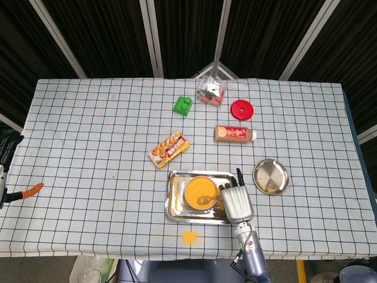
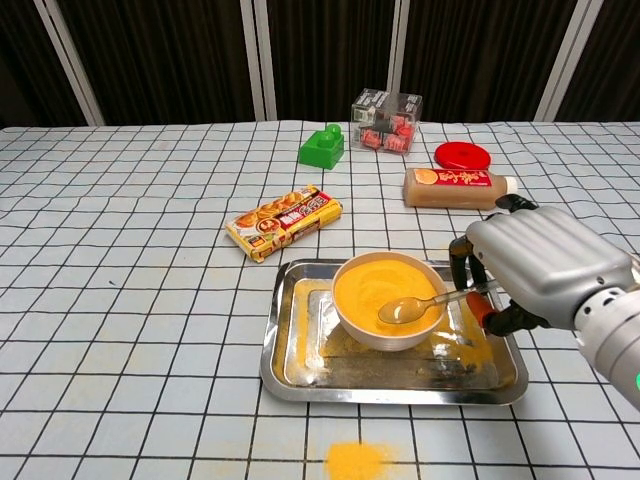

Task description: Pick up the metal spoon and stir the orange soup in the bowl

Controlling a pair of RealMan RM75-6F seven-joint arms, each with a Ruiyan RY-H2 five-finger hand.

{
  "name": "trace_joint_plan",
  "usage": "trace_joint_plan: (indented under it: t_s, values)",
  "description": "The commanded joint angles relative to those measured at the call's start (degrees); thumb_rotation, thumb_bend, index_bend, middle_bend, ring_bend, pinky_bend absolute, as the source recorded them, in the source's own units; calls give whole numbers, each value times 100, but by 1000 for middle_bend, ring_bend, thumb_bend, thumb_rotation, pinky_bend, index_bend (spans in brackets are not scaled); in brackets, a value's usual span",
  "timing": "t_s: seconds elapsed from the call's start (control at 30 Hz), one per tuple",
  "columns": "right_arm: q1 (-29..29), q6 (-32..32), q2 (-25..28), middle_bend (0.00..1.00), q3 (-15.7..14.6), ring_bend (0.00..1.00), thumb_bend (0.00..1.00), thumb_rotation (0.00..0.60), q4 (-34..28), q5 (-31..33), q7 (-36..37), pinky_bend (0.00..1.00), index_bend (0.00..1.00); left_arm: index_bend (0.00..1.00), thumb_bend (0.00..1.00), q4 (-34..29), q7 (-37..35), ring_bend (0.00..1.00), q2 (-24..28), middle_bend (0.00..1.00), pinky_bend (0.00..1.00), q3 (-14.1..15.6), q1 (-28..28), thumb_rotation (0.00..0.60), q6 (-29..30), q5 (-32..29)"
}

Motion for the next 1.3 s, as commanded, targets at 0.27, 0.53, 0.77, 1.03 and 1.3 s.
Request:
trace_joint_plan:
  t_s: [0.27,0.53,0.77,1.03,1.3]
  values:
    - [-3,13,11,573,-8,300,563,600,4,-36,-36,0,692,0,0,-6,2,0,-1,0,0,0,3,600,10,9]
    - [24,21,40,578,42,300,566,600,-29,-71,-95,0,699,0,0,-5,-30,0,14,0,0,-8,7,600,16,0]
    - [82,96,180,578,109,300,567,600,-254,-195,-302,0,698,0,0,-5,-58,0,29,0,0,-19,7,600,15,-13]
    - [132,228,432,583,43,300,569,600,-413,-469,-735,0,705,0,0,-50,-88,0,48,0,0,-4,18,600,27,42]
    - [258,204,554,584,-208,300,572,600,-102,-892,-1413,0,708,0,0,-66,-123,0,62,0,0,-14,30,600,62,60]
